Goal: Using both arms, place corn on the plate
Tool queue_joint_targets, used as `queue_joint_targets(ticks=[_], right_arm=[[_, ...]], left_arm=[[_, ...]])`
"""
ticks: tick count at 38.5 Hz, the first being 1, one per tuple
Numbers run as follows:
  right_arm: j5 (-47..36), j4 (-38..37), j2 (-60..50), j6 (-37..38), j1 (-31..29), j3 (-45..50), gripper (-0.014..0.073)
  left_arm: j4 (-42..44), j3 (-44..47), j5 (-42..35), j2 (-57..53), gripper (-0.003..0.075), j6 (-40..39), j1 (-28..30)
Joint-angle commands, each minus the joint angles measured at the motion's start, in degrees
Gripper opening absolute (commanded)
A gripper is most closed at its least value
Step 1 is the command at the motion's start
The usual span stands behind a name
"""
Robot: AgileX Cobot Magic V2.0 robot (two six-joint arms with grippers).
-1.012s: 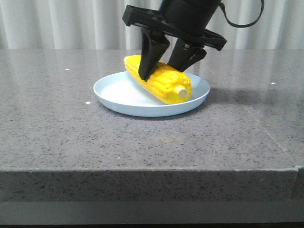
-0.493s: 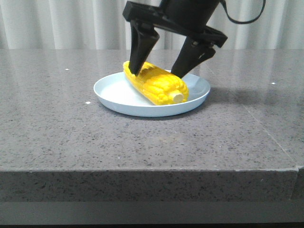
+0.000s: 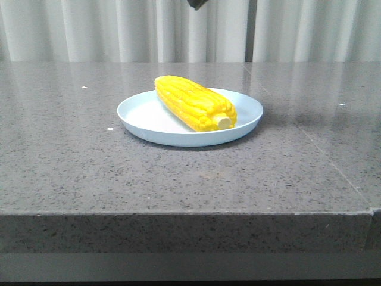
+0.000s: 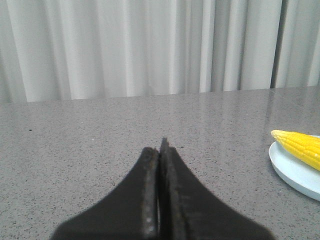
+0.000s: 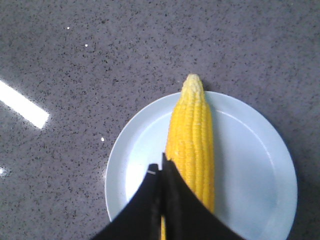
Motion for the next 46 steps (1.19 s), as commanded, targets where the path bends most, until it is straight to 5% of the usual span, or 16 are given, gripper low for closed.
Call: queue_joint_targets(ticks=[1,15,35,46], right_arm=[[-1.6,-2.3,-3.9,-0.3,-0.4,-2.0,-0.007],[-5.0,-4.4,-14.7,3.2,-10.2,6.7,-0.007],[-29.9,-10.9,-54.4,3.1,-14.5,55.8,-0.007],[-32.8,-11.4,-77.9,3.1,-14.5,69.8,-0.007]], left_arm=[[0.3,-1.5,-4.6,0.7,-0.002,-0.5,0.0],[0.3,-1.5,-4.6,0.7,-0.002,-0.5,0.0],[0.3,-1.5,-4.6,0.7,-0.002,-0.5,0.0],[0.3,-1.5,-4.6,0.7,-0.002,-0.5,0.0]])
